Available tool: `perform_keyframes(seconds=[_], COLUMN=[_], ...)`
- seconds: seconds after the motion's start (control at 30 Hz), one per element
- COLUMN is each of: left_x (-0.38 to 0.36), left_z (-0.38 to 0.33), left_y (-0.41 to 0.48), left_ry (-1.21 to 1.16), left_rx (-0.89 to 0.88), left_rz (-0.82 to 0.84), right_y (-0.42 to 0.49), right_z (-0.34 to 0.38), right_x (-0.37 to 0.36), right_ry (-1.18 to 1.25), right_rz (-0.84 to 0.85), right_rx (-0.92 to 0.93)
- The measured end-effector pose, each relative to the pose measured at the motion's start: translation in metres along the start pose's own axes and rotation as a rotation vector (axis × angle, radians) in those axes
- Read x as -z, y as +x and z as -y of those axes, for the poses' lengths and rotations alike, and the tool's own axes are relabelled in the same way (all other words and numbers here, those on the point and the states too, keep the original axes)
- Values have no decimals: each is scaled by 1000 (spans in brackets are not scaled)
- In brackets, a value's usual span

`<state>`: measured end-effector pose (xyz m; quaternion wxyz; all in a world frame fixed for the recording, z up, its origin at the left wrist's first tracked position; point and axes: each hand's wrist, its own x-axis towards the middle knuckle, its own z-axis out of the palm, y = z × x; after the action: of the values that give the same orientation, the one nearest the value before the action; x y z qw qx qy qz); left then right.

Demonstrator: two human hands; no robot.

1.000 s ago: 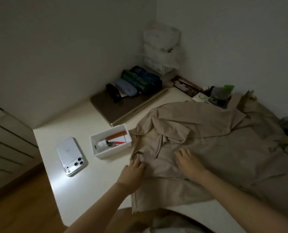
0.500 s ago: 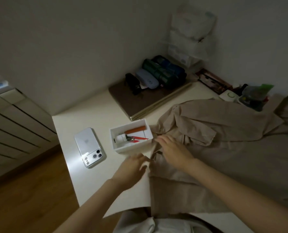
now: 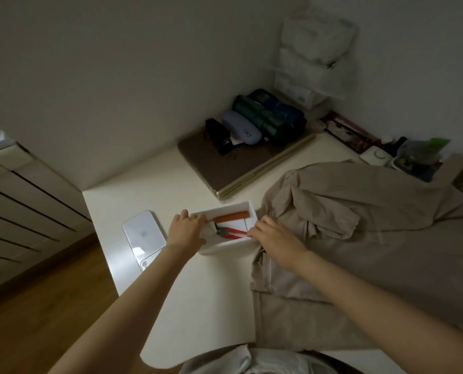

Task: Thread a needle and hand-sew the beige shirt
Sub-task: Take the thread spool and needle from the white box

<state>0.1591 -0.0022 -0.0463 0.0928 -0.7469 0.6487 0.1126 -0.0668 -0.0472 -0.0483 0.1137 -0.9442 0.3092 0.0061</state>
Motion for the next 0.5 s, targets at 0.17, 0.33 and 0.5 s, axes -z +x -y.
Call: perform_keyframes(seconds=[0.17,0.33,0.5], left_x=[-2,-2,9], left_z=[-4,-3,-15], left_y=[3,-10,-28], left_ry=[-45,-292,-679], left_rx=[33,98,140], left_rz=[-56,-214,-356], right_y=[0,2,7], right_z=[0,1,8], right_x=[2,19,36], right_ry=[25,313,619], right_rz=[38,57,-12], right_rx=[-22,-175,-299])
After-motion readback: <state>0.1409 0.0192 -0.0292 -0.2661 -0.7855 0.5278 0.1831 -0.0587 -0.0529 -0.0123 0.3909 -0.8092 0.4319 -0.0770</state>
